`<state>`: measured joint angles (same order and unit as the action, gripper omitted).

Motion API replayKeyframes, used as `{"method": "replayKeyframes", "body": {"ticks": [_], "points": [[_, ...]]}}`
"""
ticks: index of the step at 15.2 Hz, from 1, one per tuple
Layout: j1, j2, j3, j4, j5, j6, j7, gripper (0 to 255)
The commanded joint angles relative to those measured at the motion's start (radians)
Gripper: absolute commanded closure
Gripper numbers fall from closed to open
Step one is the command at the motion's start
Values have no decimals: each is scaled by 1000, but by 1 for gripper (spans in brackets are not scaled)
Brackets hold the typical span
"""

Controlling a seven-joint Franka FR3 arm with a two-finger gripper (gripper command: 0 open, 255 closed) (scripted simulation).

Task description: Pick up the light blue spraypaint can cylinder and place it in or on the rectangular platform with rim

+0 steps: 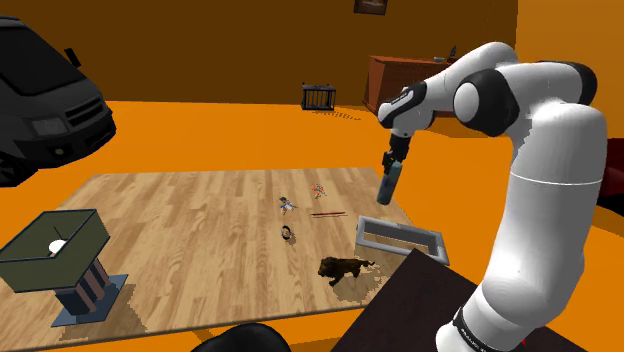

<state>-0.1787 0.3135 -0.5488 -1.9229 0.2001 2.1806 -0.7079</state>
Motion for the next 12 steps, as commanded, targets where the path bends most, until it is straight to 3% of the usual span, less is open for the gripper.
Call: {"method": "replayKeyframes", "body": {"ticks": [1,7,12], "points": [[19,-70,-17,-63,-39,4,15,255],[54,-349,-54,-283,-222,-6,107,255],[18,-596,-31,-432,-376,-72,191,255]]}}
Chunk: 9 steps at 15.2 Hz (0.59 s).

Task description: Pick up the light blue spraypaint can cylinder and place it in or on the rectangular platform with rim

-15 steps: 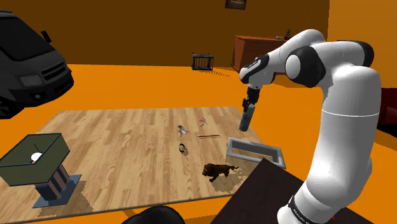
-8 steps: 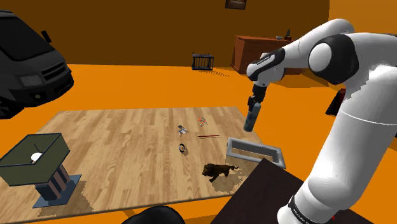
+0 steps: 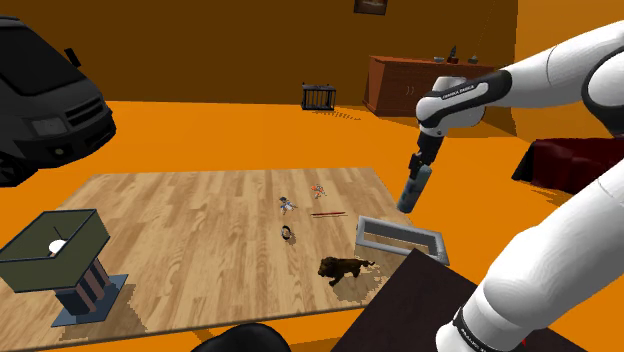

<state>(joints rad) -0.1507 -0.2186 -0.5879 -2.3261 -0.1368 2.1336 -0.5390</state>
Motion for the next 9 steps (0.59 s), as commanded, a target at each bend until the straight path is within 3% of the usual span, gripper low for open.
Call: {"method": "replayKeyframes", "body": {"ticks": [1,9], "points": [[-14,-56,9,-37,-36,-10,19,255],[-8,8,-13,-98,-12,108,-3,255]]}}
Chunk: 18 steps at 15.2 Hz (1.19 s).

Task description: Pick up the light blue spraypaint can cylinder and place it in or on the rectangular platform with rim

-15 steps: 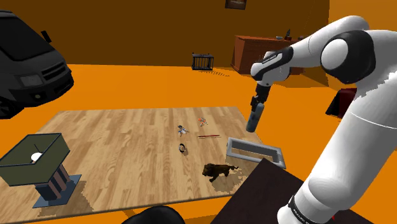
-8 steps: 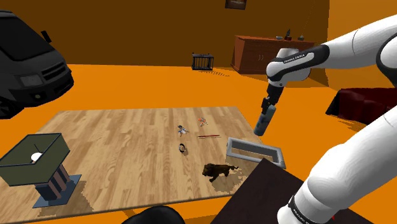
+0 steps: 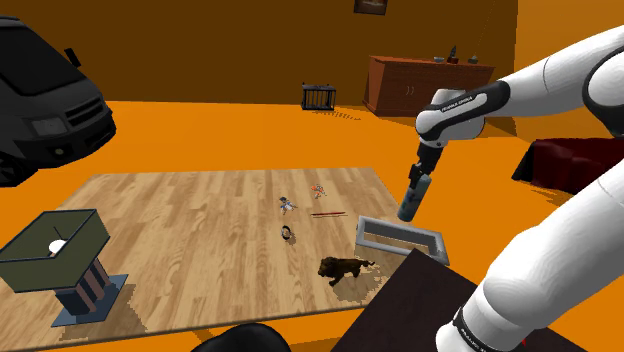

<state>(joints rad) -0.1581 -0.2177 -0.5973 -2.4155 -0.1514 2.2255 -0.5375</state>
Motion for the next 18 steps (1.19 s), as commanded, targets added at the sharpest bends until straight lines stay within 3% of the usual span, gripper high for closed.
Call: {"method": "replayKeyframes", "body": {"ticks": [1,10,18], "points": [[1,17,-7,-15,7,31,-8,255],[15,116,-31,-64,67,168,-55,255],[26,224,-39,-92,161,284,-125,255]]}}
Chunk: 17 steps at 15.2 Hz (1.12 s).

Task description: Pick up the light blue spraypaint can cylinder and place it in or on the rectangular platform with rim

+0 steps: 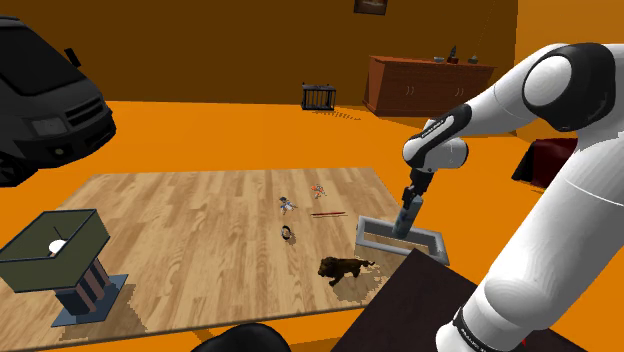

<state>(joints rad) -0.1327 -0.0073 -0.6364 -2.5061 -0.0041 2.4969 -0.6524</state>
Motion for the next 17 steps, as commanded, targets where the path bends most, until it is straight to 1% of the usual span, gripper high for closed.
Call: {"method": "replayKeyframes", "body": {"ticks": [1,7,8,13,15,17], "points": [[1,13,0,-1,14,13,-10,255],[0,13,0,-1,14,13,-10,255],[0,13,0,-1,13,13,-10,0],[0,13,0,-1,14,13,-10,0],[-2,-58,-1,15,-53,-61,38,0],[-8,-115,6,34,-96,-129,71,0]]}}
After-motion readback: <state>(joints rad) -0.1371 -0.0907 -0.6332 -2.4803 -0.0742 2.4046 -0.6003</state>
